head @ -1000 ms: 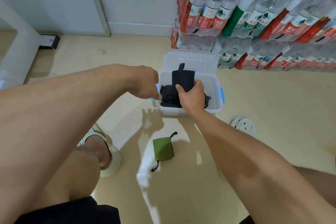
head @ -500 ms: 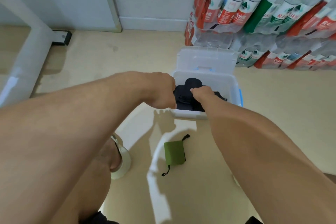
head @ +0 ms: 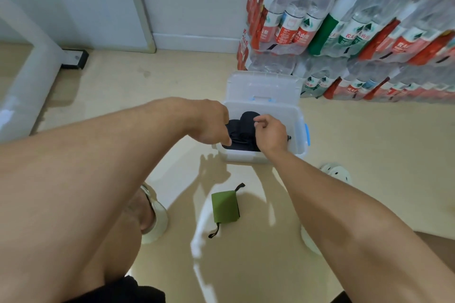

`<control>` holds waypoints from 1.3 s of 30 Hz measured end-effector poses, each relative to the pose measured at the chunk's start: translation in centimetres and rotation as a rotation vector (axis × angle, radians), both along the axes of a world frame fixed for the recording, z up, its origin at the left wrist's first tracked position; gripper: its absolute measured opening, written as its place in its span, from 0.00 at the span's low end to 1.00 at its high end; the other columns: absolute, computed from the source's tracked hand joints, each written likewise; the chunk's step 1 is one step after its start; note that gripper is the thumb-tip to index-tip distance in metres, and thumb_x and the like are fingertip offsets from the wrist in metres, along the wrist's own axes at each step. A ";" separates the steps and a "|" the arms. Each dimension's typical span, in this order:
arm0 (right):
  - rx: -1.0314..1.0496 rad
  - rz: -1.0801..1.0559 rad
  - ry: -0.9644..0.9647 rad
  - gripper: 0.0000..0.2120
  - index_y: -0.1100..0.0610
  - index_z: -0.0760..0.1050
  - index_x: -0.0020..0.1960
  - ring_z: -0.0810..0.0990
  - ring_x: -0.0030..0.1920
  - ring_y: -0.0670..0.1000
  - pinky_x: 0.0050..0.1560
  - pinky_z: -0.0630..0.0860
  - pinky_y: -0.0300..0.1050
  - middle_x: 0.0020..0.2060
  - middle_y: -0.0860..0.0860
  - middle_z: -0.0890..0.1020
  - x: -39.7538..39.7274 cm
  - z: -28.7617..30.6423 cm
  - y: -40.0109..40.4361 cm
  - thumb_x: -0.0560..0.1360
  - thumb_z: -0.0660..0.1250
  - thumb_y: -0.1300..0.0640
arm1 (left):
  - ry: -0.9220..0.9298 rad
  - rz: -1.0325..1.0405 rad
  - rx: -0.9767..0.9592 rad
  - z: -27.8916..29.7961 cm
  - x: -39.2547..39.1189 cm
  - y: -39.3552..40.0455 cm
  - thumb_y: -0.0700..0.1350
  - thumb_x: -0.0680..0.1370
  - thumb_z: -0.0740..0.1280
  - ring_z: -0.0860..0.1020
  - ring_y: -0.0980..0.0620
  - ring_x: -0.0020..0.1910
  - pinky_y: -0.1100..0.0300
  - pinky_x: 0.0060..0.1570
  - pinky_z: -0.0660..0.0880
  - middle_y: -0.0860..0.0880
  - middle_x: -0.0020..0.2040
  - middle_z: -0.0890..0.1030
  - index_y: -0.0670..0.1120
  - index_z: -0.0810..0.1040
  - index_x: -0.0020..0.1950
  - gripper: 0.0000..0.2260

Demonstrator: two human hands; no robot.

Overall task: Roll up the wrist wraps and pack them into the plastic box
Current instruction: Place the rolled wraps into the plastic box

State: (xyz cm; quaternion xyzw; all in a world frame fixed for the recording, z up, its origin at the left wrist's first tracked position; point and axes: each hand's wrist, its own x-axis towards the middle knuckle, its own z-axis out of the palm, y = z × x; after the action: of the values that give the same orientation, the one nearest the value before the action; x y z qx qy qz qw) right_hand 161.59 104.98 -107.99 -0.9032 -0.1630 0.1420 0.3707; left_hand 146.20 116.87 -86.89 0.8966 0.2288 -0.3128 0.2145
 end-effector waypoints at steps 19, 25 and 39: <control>-0.480 0.230 0.696 0.33 0.54 0.76 0.59 0.81 0.51 0.51 0.51 0.80 0.47 0.53 0.50 0.81 -13.2 -10.2 -7.0 0.65 0.76 0.33 | -0.032 -0.021 -0.038 -0.2 -0.3 -0.6 0.55 0.81 0.66 0.76 0.45 0.64 0.49 0.66 0.72 0.48 0.66 0.79 0.44 0.74 0.70 0.22; -0.531 0.389 0.602 0.32 0.56 0.70 0.65 0.78 0.56 0.53 0.54 0.77 0.47 0.59 0.51 0.77 -13.7 -10.2 -4.4 0.69 0.77 0.43 | -0.023 -0.009 -0.036 -0.4 -0.2 -0.2 0.54 0.81 0.66 0.75 0.45 0.65 0.50 0.66 0.72 0.48 0.66 0.78 0.43 0.73 0.71 0.22; -0.008 0.376 -0.008 0.30 0.53 0.68 0.72 0.74 0.63 0.49 0.61 0.71 0.44 0.63 0.48 0.77 -12.8 -2.9 -2.7 0.74 0.73 0.47 | -0.089 0.027 -0.017 -0.1 0.6 -0.5 0.53 0.81 0.68 0.75 0.44 0.65 0.50 0.65 0.73 0.46 0.68 0.76 0.44 0.73 0.72 0.23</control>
State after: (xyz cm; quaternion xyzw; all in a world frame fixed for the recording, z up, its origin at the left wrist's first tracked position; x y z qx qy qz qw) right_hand 148.75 102.26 -110.90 -0.8588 -0.3299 0.2061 0.3333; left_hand 146.79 116.40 -86.97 0.9046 0.2286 -0.2713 0.2365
